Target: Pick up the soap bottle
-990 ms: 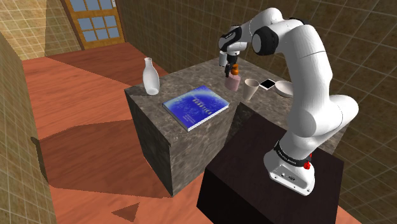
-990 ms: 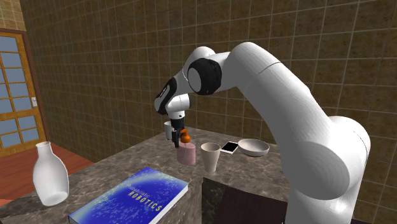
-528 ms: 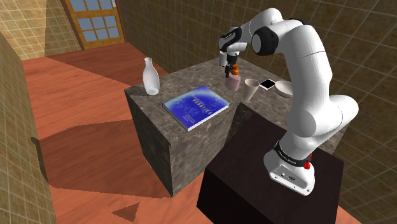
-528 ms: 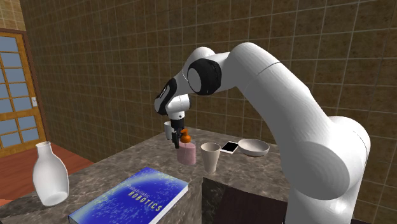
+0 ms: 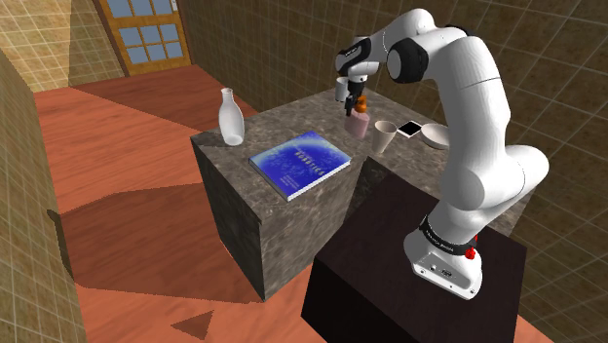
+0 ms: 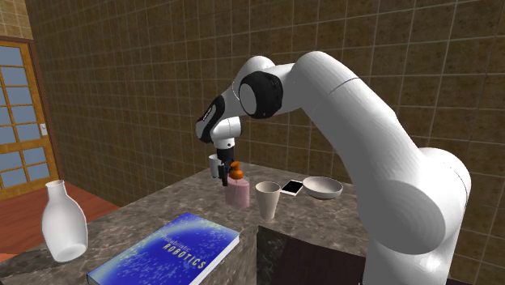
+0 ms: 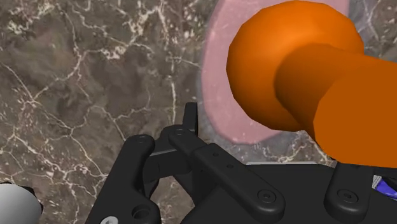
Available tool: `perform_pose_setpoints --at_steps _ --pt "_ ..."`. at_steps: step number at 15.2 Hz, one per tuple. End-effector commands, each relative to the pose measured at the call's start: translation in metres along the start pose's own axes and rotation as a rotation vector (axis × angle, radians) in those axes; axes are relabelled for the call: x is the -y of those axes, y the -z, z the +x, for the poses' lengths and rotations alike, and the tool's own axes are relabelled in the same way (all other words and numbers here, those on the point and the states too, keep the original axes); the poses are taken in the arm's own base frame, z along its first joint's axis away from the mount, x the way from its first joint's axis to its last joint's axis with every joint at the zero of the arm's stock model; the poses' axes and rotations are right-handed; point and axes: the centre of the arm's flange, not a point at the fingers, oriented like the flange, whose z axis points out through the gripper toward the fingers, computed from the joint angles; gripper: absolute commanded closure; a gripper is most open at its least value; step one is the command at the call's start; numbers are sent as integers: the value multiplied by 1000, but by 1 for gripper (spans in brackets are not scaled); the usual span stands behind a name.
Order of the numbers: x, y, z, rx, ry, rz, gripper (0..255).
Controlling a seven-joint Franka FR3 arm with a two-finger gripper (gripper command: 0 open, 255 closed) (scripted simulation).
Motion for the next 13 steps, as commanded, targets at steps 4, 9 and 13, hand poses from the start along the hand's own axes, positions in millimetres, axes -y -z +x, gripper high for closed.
perform_pose_setpoints --at_steps 4,9,13 --pt "-1 25 -3 0 0 0 255" --pt "-1 51 -5 0 0 0 255" --pt "-1 63 -5 0 0 0 255"
